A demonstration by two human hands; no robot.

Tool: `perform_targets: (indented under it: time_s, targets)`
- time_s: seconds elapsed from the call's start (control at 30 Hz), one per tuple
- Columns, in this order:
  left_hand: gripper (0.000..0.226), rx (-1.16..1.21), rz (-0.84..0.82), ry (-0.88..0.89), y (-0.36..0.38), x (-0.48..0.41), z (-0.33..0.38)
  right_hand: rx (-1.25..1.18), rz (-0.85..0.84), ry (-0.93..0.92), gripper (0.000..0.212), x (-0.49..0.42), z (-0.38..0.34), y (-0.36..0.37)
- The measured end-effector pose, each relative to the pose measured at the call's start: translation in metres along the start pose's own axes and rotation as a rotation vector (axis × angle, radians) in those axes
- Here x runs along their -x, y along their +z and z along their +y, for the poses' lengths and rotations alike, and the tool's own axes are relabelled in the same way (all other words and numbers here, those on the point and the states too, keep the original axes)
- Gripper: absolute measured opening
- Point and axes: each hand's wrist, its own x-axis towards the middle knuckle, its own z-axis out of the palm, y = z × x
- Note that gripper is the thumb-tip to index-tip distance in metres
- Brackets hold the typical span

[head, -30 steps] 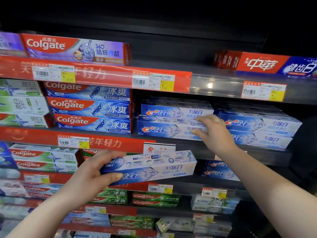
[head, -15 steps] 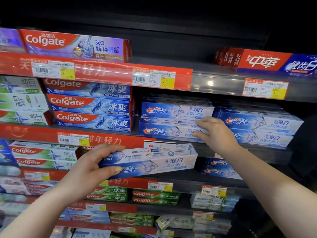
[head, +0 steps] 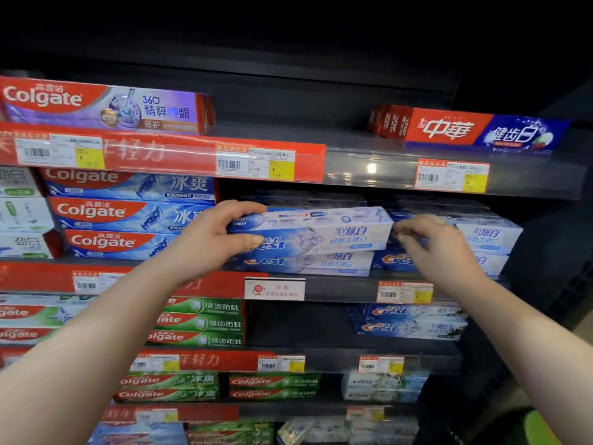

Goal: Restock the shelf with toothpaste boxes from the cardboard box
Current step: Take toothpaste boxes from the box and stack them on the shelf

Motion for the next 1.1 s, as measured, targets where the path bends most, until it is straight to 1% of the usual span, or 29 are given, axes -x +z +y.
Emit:
perform_targets:
  time_s: [0.17, 0.27, 0.33, 0.4, 0.5, 0.57, 0.63, 0.77, 0.93, 1.0, 1.1]
  targets:
    - [0.042, -0.090, -0.050, -0.050, 0.007, -0.031, -0.006, 0.007, -0.035, 0.048, 0.024, 0.005, 0.010, -0.005]
    - [0.036, -0.117, -0.109, -0.081, 0.008, -0.036, -0.012, 0.022, -0.040, 0.051, 0.025, 0.006, 0.013, -0.005]
    - [0.034, -0.179, -0.115, -0.073, 0.009, -0.037, -0.014, 0.016, -0.058, 0.055, 0.025, 0.007, 0.013, -0.004]
    - [0.038, -0.318, -0.088, -0.022, 0.011, -0.038, -0.015, 0.008, -0.077, 0.055, 0.025, 0.007, 0.012, -0.001]
    - [0.045, -0.595, 0.009, 0.090, 0.015, -0.040, -0.014, 0.005, -0.106, 0.069, 0.026, 0.004, 0.009, 0.003]
    - [0.045, -0.763, 0.064, 0.134, 0.019, -0.041, -0.013, 0.016, -0.132, 0.078, 0.027, 0.003, 0.006, 0.005]
    - [0.044, -0.857, 0.112, 0.162, 0.024, -0.040, -0.013, 0.041, -0.150, 0.080, 0.029, 0.002, 0.003, 0.008]
    - [0.042, -0.832, 0.146, 0.145, 0.030, -0.041, -0.014, 0.076, -0.168, 0.069, 0.027, 0.001, -0.001, 0.012]
    - [0.043, -0.772, 0.153, 0.137, 0.032, -0.038, -0.019, 0.084, -0.156, 0.004, 0.023, 0.004, -0.006, 0.016]
    - [0.044, -0.679, 0.193, 0.143, 0.032, -0.034, -0.022, 0.071, -0.146, 0.008, 0.024, 0.006, -0.006, 0.017]
    - [0.053, -0.569, 0.301, 0.141, 0.034, -0.021, -0.031, 0.064, -0.160, 0.053, 0.031, 0.007, -0.005, 0.019]
